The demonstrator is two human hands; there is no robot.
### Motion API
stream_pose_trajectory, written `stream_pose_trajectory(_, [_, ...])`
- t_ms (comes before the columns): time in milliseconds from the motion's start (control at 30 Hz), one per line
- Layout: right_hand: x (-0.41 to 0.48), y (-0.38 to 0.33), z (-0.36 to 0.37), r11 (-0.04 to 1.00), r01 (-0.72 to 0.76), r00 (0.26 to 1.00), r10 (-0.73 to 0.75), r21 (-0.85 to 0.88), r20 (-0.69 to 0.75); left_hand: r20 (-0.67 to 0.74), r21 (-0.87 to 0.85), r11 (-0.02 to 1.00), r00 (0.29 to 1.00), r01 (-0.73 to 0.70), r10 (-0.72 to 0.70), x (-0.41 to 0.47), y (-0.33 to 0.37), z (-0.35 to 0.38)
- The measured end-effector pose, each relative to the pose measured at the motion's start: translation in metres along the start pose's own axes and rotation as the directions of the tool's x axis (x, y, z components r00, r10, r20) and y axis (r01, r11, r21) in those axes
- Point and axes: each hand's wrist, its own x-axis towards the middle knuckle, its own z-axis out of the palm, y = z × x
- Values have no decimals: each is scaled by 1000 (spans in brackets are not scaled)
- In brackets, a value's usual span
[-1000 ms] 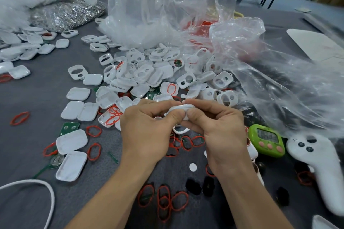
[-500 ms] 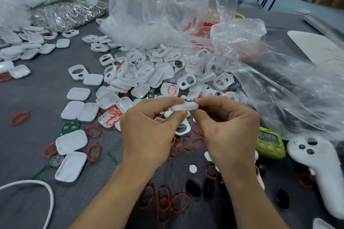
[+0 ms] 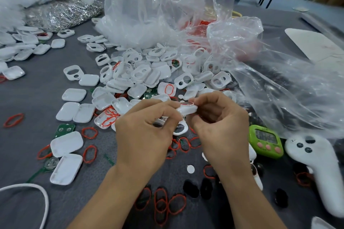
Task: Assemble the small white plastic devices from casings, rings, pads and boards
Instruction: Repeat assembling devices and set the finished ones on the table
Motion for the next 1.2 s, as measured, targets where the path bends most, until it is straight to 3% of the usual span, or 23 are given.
stream_pose_trajectory(233, [2, -1, 2, 967, -44, 998, 54, 252, -31, 17, 59, 994, 996, -87, 86, -4, -6, 1])
stream_pose_trajectory(533, [4, 5, -1, 906, -176, 984, 148, 385, 102, 68, 113, 965, 971, -235, 228, -5, -8, 2])
stream_pose_trajectory(667, [6, 3, 0, 819, -267, 963, 209, 509, 169, 73, 121, 962, 969, -244, 236, -5, -8, 4])
stream_pose_trajectory(833, [6, 2, 0, 768, -295, 955, 226, 568, 190, 34, 120, 972, 979, -203, 200, -4, -7, 6])
stream_pose_trajectory(1200, [7, 3, 1, 859, -179, 983, 139, 479, 118, 135, 147, 988, 990, -51, 31, -2, -6, 8])
